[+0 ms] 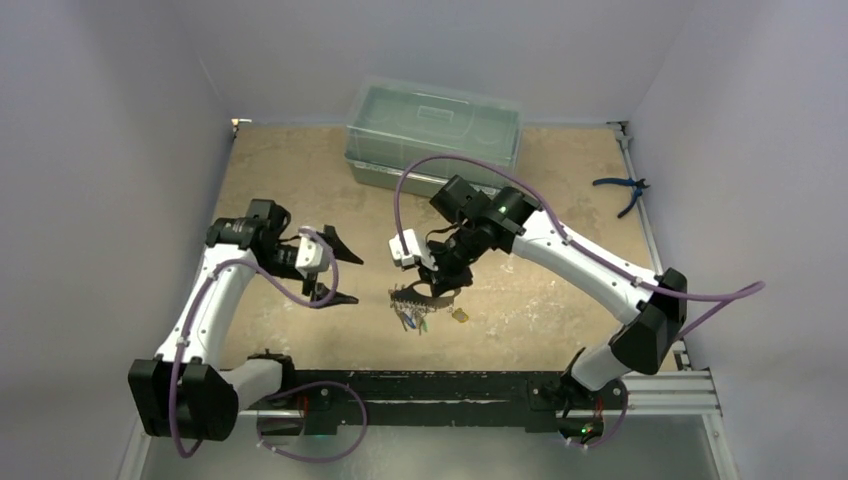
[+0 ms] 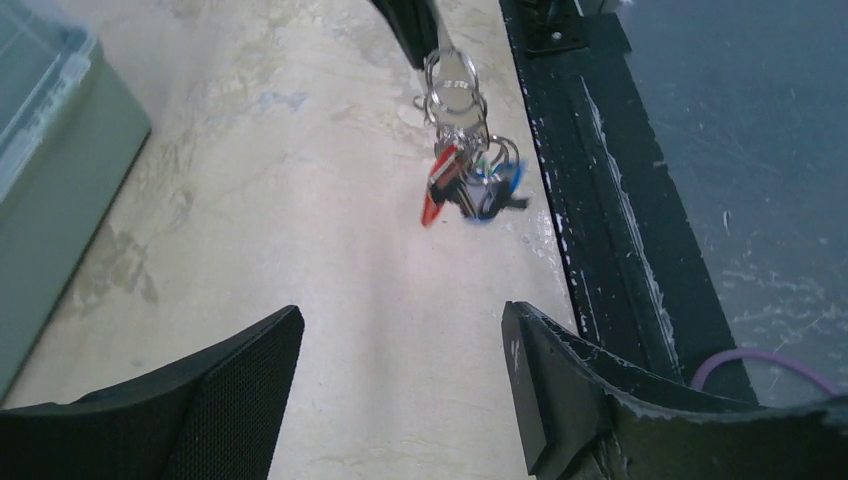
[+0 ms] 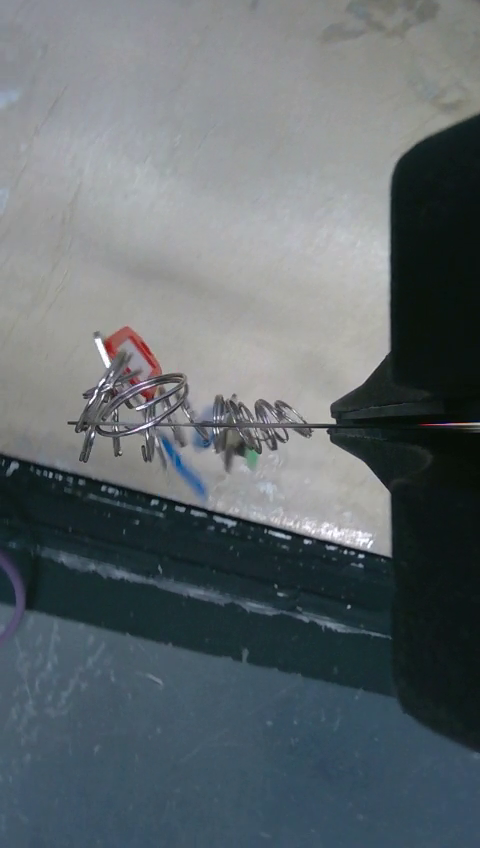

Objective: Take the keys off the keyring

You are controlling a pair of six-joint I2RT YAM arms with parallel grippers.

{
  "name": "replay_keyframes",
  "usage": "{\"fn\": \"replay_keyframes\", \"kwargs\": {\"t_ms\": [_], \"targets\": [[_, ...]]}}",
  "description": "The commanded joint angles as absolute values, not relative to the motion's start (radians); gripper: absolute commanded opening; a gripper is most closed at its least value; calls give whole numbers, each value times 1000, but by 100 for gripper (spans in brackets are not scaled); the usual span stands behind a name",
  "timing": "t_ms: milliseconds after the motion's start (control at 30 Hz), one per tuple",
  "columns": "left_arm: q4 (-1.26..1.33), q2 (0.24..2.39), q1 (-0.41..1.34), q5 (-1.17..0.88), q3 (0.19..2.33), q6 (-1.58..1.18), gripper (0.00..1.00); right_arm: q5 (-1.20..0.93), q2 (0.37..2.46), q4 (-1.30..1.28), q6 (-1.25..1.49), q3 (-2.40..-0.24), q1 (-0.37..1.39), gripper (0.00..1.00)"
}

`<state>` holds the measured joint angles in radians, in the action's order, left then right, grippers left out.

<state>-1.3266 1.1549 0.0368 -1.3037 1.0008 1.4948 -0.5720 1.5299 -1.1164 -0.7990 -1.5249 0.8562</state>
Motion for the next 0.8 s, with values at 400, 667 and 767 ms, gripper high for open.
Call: {"fn": "replay_keyframes", "kwargs": {"t_ms": [400,667,767], "targets": [[-1398,1020,254,-1217,1007,2080,78,-630,1633,-1215,-852,-1592,936,0],[-1239,964,376,-1180,972,1953,78,-636,1673,-1223,-832,-1661,960,0],[-1168,961,431,-1148,972,1874,77,-640,1709,-1242,-838,-1694,973,0]]}}
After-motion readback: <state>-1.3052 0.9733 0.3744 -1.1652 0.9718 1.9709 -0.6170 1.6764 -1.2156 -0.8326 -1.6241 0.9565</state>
